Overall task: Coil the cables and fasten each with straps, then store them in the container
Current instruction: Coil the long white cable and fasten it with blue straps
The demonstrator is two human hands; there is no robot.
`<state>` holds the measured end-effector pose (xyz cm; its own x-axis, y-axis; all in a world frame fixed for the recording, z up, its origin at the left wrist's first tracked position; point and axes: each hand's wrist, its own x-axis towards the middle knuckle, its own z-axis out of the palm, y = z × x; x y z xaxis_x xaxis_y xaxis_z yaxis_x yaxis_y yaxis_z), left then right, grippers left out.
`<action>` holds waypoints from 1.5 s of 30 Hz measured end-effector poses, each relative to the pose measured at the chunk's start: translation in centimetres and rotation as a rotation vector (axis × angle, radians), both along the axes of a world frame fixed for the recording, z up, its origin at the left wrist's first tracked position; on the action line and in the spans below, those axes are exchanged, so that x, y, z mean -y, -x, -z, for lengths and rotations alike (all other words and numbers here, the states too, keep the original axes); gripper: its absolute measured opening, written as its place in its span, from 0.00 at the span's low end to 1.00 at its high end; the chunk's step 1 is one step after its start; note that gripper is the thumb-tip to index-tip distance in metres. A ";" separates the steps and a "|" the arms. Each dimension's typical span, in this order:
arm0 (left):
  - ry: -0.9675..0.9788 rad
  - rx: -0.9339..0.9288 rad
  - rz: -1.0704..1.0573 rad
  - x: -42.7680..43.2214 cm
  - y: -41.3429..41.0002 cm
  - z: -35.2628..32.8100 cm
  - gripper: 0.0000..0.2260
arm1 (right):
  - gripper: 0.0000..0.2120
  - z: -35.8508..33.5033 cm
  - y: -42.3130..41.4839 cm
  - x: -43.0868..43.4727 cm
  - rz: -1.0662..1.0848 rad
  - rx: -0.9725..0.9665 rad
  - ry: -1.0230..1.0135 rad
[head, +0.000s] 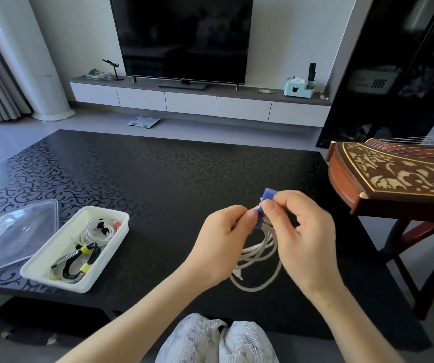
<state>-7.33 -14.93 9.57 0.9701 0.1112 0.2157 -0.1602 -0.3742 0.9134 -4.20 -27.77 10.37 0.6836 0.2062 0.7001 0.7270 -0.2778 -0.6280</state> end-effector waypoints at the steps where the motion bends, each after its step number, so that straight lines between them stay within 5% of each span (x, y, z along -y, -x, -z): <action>1: 0.095 -0.040 0.023 -0.1 0.0 -0.2 0.16 | 0.07 0.5 0.2 -0.1 -0.010 0.049 -0.012; 5: 0.482 -0.229 0.133 -0.5 0.0 -0.7 0.18 | 0.06 2.4 0.1 -0.4 0.042 0.241 0.052; 13: 0.494 -0.309 0.242 -1.4 -0.3 0.1 0.11 | 0.09 4.0 -0.1 1.4 -0.013 0.323 0.260; 19: 0.528 -0.275 0.469 -2.3 0.4 0.0 0.06 | 0.12 2.0 2.0 3.1 -0.399 -0.247 -0.111; 22: 0.447 -0.165 0.392 -2.1 0.8 -0.9 0.06 | 0.10 0.6 2.7 2.6 -0.345 -0.622 -0.384; 25: 0.133 -0.040 0.251 -1.4 1.2 -1.4 0.07 | 0.18 -0.2 2.1 2.5 -0.307 -0.911 -0.296; 28: 0.040 -0.001 0.210 -0.9 1.5 -1.6 0.10 | 0.19 -1.0 1.4 2.5 -0.387 -1.023 -0.247; 31: 0.033 -0.015 0.259 -1.4 1.5 -1.5 0.10 | 0.17 -1.4 0.8 2.5 -0.387 -0.952 -0.175; 39: 0.392 -0.120 0.456 -1.7 0.3 -1.2 0.12 | 0.12 -2.5 -1.5 1.9 -0.346 -0.787 0.099; 45: 0.387 -0.179 0.356 -1.3 -0.6 -1.5 0.12 | 0.11 -2.7 -0.7 2.0 -0.176 -0.281 0.265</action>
